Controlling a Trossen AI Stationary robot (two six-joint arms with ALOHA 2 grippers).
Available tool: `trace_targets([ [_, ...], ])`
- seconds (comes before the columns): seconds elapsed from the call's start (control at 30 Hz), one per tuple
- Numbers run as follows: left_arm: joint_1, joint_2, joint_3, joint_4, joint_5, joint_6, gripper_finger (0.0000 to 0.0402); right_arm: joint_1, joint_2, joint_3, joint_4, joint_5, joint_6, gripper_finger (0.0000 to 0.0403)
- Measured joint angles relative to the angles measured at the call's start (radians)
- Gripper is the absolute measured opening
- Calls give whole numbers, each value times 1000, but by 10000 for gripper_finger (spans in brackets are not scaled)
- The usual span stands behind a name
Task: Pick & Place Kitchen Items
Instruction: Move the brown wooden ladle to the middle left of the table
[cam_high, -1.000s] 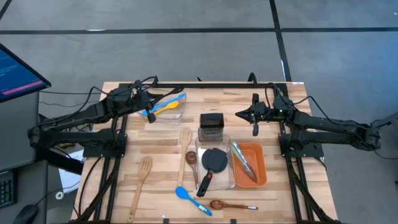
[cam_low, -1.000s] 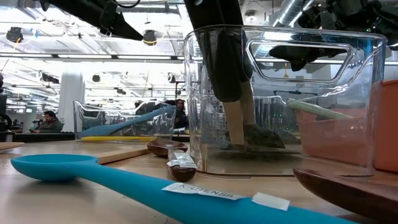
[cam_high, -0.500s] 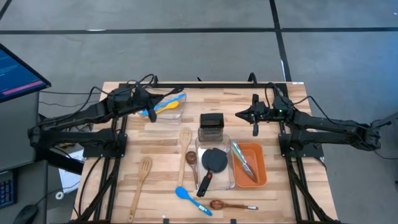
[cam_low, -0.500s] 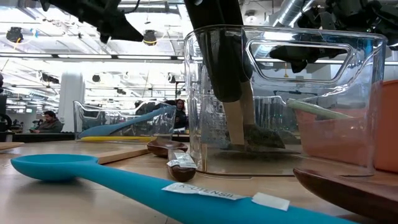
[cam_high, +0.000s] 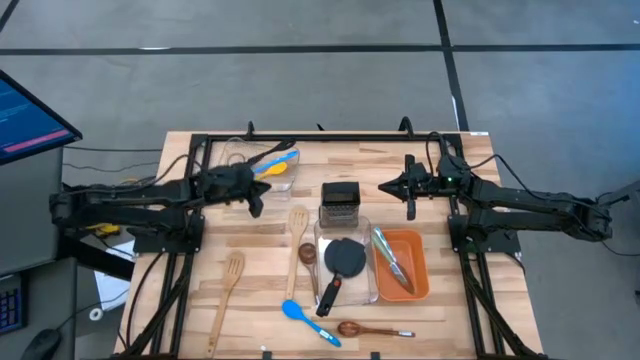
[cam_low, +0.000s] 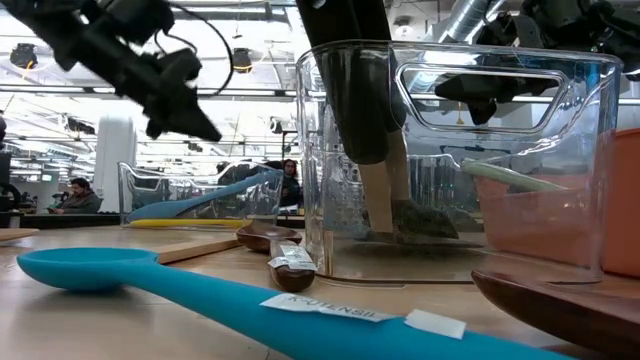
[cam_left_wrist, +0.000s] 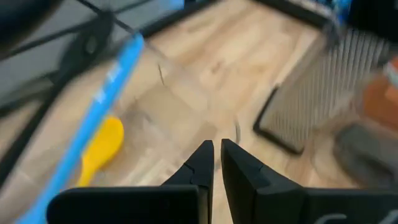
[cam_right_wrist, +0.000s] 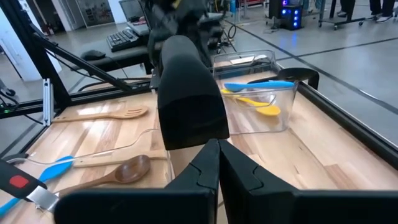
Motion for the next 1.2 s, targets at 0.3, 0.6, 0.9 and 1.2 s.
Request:
trace_targets([
  [0.3, -49, 10, -76, 184, 0, 88, 16, 0, 0, 0, 0, 0, 3, 1],
  [0.6, -49, 10, -76, 247, 0, 88, 16, -9, 0, 0, 1, 0, -35, 1],
  [0.9, -47, 10, -76, 345, -1, 87, 16, -9, 0, 0, 7, 1, -38, 1],
  [1.2, -48, 10, -76, 435, 25, 29, 16, -9, 0, 0, 7, 1, -38, 1],
])
